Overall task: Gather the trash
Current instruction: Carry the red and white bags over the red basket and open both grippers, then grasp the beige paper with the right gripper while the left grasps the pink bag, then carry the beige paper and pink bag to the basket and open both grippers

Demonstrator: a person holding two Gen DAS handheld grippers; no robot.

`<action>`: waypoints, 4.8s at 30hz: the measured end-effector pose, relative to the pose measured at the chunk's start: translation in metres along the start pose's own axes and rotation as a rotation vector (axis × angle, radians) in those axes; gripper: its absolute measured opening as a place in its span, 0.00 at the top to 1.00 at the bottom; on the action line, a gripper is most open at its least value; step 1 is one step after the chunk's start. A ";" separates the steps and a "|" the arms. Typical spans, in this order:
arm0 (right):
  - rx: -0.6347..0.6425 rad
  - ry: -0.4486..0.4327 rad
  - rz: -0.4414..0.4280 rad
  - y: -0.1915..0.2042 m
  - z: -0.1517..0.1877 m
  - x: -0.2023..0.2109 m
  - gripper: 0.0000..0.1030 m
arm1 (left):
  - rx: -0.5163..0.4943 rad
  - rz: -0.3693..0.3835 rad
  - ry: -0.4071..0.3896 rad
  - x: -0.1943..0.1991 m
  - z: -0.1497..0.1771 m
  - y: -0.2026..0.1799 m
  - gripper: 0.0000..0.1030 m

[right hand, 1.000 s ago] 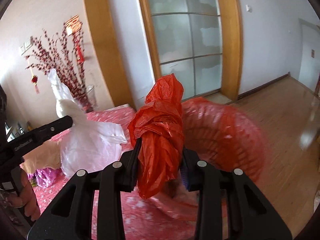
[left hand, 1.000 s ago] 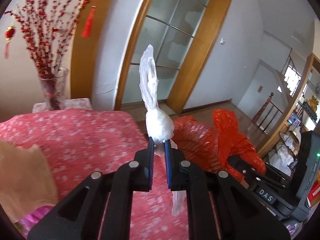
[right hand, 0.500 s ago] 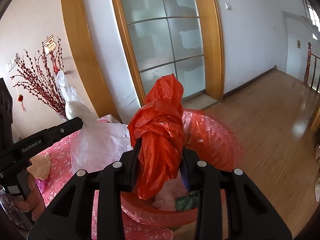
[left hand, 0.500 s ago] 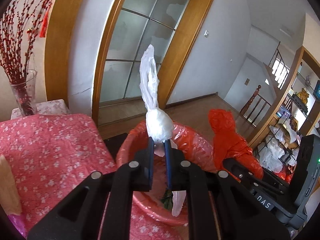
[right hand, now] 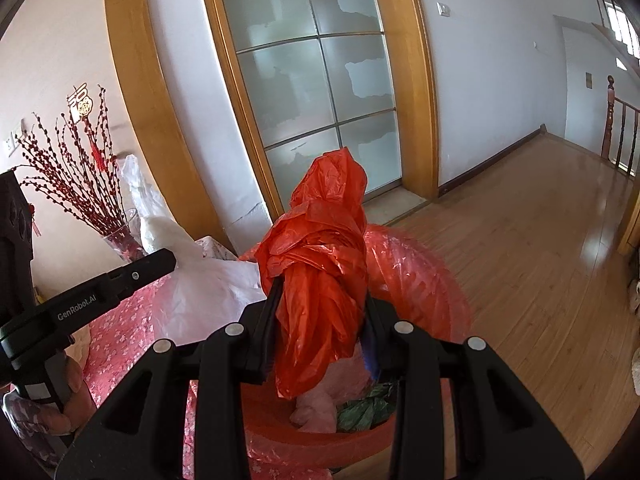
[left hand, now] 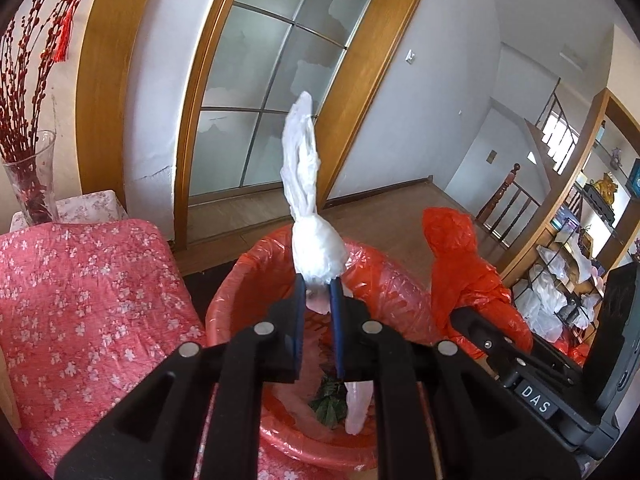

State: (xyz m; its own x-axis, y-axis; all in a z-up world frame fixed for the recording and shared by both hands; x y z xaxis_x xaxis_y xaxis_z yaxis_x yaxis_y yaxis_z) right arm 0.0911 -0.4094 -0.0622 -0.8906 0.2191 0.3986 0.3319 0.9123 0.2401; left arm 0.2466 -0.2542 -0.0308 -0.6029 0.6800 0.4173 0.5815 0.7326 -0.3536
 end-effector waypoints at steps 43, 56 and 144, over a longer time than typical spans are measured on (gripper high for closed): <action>0.330 0.165 -0.499 0.328 0.082 0.002 0.54 | 0.147 -0.742 -0.246 0.329 0.071 0.239 0.48; 0.399 0.272 -0.520 0.417 0.116 -0.007 0.54 | 0.231 -0.746 -0.220 0.352 0.089 0.273 0.48; -0.015 -0.090 -0.117 0.078 -0.011 0.044 0.98 | -0.013 -0.144 -0.098 0.104 -0.001 0.044 0.84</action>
State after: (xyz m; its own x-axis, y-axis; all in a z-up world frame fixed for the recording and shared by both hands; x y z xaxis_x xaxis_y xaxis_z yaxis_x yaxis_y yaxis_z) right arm 0.0808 -0.3325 -0.0159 -0.9477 0.1421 0.2858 0.2278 0.9284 0.2935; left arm 0.2103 -0.1513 -0.0024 -0.7304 0.5685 0.3786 0.4925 0.8224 -0.2848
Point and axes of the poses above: each gripper's, at about its wrist camera, not at the fingertips, and x roughly against the way its jaws point, y to its left, z to its underside, the point moved 1 cm from there along -x, roughly the way its jaws point, and after that the axes turned 9 degrees about -y, right-handed, at the moved point
